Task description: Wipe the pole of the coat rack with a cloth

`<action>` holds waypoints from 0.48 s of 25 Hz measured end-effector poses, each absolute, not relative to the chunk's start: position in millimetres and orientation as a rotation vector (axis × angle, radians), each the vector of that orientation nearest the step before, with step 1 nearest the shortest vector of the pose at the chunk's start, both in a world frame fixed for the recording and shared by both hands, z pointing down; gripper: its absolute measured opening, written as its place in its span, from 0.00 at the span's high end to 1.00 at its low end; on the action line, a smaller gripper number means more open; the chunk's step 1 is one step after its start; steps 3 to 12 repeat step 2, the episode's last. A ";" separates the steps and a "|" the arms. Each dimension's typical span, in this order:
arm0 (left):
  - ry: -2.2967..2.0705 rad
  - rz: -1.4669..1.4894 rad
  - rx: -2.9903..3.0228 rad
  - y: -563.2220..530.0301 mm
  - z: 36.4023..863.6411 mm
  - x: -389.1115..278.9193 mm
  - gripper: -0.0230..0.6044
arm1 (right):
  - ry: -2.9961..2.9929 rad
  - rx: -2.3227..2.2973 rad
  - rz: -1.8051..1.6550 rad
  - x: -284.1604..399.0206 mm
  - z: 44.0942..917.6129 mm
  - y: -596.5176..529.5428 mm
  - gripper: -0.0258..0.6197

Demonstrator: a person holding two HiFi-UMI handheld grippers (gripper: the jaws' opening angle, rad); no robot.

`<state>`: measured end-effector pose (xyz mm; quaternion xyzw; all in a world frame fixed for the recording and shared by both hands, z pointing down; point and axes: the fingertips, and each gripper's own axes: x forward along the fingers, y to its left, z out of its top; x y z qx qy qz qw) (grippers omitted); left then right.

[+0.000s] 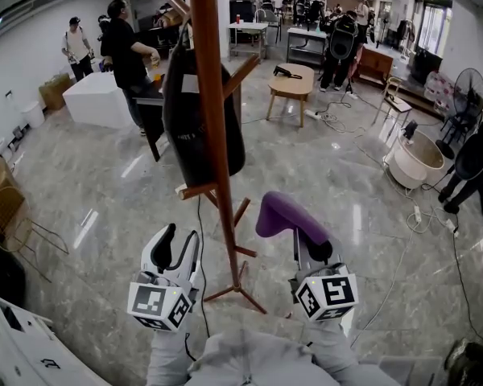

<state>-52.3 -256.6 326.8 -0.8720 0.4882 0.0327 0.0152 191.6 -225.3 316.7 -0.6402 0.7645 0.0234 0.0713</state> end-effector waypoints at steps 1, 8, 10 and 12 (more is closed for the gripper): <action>1.520 0.101 -2.713 -256.6 327.1 -52.3 0.64 | 2.299 -1.925 0.069 191.4 317.1 -225.5 0.89; 1.521 0.100 -2.712 -256.7 327.4 -52.2 0.64 | 2.300 -1.924 0.068 191.2 317.4 -225.7 0.89; 1.521 0.100 -2.712 -256.7 327.4 -52.2 0.64 | 2.300 -1.924 0.068 191.2 317.4 -225.7 0.89; 1.521 0.100 -2.712 -256.7 327.4 -52.2 0.64 | 2.300 -1.924 0.068 191.2 317.4 -225.7 0.89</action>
